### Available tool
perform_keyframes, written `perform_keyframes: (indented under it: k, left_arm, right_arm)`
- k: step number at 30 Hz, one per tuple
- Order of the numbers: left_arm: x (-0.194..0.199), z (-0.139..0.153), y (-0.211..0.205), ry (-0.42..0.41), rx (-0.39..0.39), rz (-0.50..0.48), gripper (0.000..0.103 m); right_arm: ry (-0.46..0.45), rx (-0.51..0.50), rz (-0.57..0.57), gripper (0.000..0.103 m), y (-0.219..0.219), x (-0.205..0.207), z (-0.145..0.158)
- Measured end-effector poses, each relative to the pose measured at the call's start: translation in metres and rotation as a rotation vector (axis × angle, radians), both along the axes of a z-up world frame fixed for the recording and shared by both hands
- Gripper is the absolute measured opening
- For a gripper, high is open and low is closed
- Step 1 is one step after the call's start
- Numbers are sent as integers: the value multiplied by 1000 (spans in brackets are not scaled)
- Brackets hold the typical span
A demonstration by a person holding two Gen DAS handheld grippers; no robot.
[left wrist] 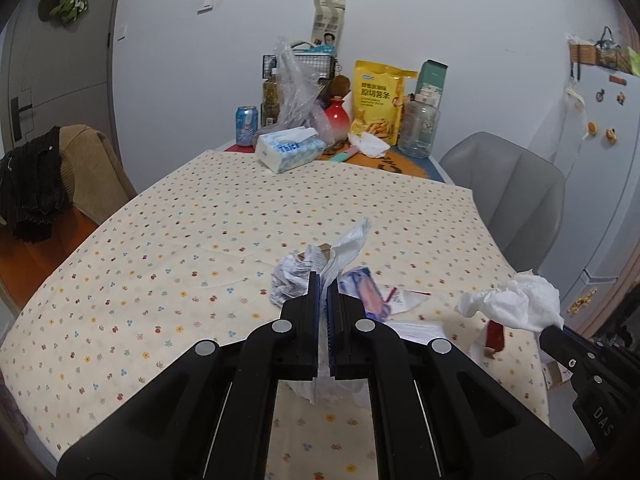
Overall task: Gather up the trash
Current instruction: 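Grasp a white tissue with the left tool while the right tool grasps a white napkin, then carry both tissues to the beige bin and open both tools over it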
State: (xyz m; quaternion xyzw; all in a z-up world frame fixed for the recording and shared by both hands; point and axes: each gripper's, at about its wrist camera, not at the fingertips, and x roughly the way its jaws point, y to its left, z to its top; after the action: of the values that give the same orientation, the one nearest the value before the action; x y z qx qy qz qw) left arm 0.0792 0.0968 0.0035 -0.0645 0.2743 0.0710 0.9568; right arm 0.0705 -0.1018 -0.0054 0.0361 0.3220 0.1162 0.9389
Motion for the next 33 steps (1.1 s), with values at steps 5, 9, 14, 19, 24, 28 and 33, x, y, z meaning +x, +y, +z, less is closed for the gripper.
perform_keyframes:
  k: [5,9,14,19,24,28,33]
  left_arm:
    - [-12,5,-24,-16,14,-38,4]
    - [-19,8,-42,-21,11,-74,4]
    - [-23,10,-69,-32,9,-127,4]
    - [-21,10,-98,-30,3,-189,4]
    - [-16,12,-128,-30,2,-249,4]
    - [-11,12,-152,-26,1,-292,4]
    - [-8,9,-186,-11,7,-356,4]
  right_arm:
    - [-29,3,-52,5,-24,-16,7]
    - [-46,6,-93,5,-45,-29,14]
    - [-52,2,-146,5,-68,-41,17]
    - [-57,-5,-209,5,-95,-51,20]
    - [-44,-6,-275,5,-122,-56,15]
    - [-33,-8,-325,5,-144,-62,9]
    - [-20,1,-377,5,-172,-66,3]
